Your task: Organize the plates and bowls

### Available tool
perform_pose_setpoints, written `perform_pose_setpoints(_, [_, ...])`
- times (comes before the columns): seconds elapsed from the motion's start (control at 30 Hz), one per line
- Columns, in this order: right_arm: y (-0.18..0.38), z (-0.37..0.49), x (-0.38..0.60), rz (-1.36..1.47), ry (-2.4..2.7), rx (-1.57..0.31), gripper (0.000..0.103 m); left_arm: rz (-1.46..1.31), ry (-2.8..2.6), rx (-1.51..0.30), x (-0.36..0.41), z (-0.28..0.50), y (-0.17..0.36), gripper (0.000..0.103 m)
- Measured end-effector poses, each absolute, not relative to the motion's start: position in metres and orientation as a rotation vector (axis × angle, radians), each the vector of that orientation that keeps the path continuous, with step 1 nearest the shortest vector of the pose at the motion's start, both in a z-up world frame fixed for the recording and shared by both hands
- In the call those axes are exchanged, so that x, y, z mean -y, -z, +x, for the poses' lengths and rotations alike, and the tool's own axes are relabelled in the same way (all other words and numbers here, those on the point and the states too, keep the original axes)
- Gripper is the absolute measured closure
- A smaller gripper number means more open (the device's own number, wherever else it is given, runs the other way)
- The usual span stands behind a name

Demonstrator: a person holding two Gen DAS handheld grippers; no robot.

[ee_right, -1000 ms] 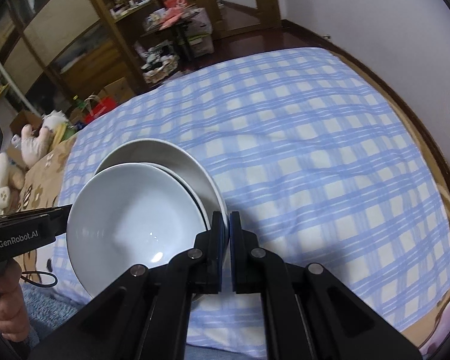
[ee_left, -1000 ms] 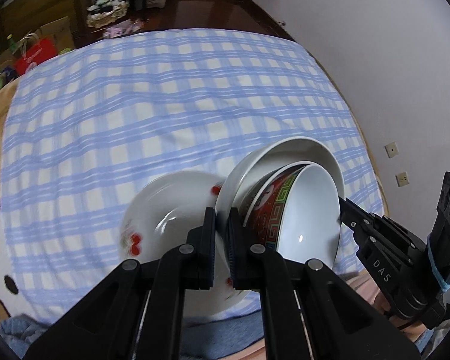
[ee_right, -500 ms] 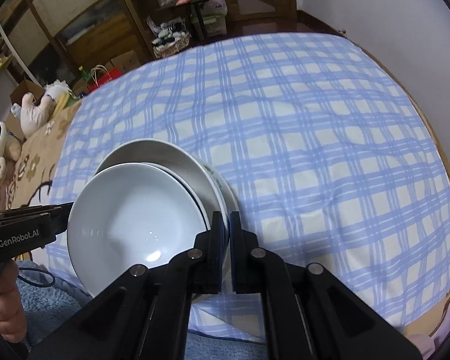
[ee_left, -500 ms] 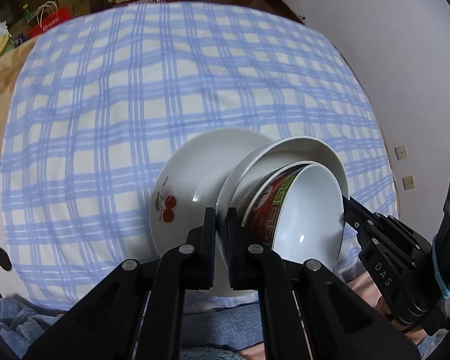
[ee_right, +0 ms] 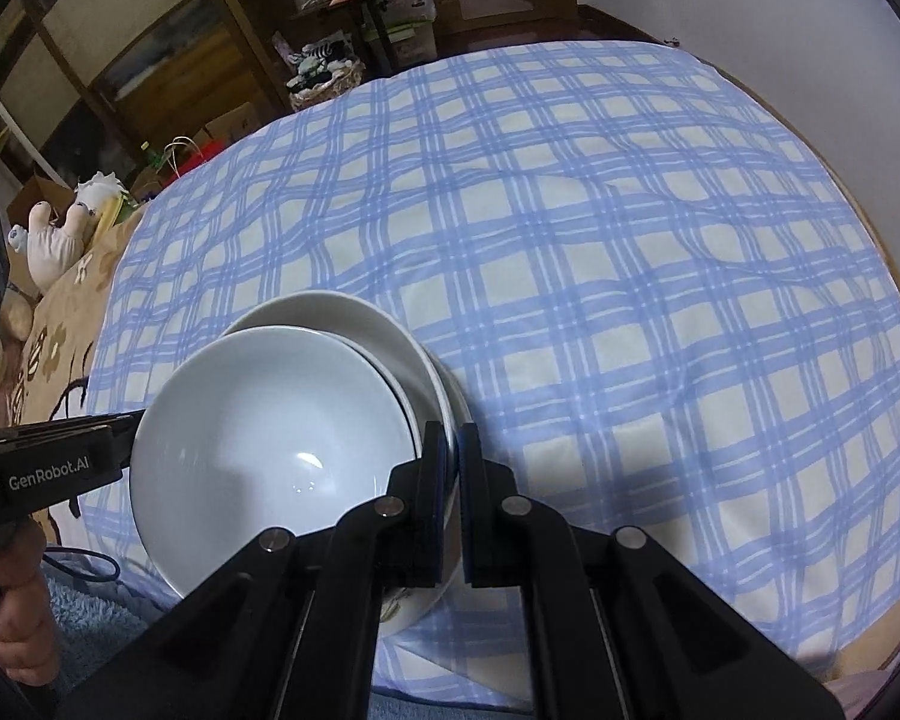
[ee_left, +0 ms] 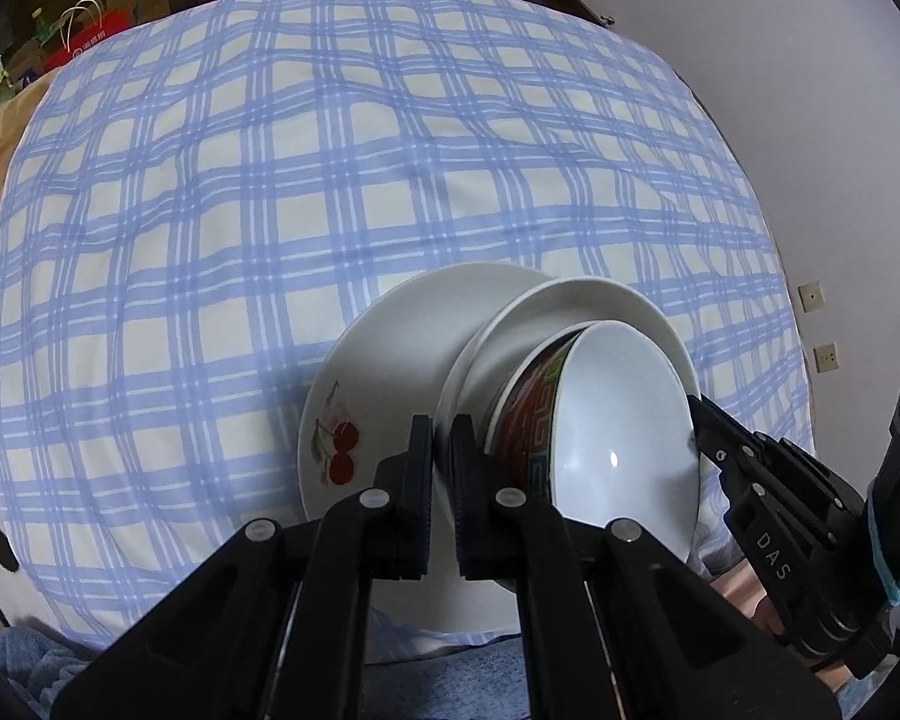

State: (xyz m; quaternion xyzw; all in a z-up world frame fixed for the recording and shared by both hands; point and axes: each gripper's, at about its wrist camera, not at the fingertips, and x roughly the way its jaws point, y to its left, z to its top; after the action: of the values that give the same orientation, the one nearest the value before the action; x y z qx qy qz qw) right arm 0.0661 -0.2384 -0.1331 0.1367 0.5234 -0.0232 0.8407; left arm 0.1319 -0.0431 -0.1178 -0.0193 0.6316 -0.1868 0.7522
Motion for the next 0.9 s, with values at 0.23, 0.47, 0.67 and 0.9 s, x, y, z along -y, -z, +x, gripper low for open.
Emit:
perform_pose_setpoints(0.23, [0.128, 0.065, 0.237, 0.270, 0.045, -1.099, 0.097, 0.042, 0.391, -1.366, 0.048, 0.131, 0.117, 0.090])
perform_pose_setpoints(0.47, [0.128, 0.063, 0.236, 0.271, 0.041, -1.111, 0.097, 0.103, 0.384, -1.353, 0.048, 0.126, 0.116, 0.081])
perform_pose_setpoints(0.67, [0.130, 0.062, 0.238, 0.287, 0.031, -1.129, 0.097, 0.124, 0.370, -1.354, 0.045, 0.124, 0.115, 0.074])
perform_pose_setpoints(0.9, [0.129, 0.064, 0.239, 0.272, 0.011, -1.156, 0.097, 0.126, 0.335, -1.377, 0.036, 0.128, 0.116, 0.057])
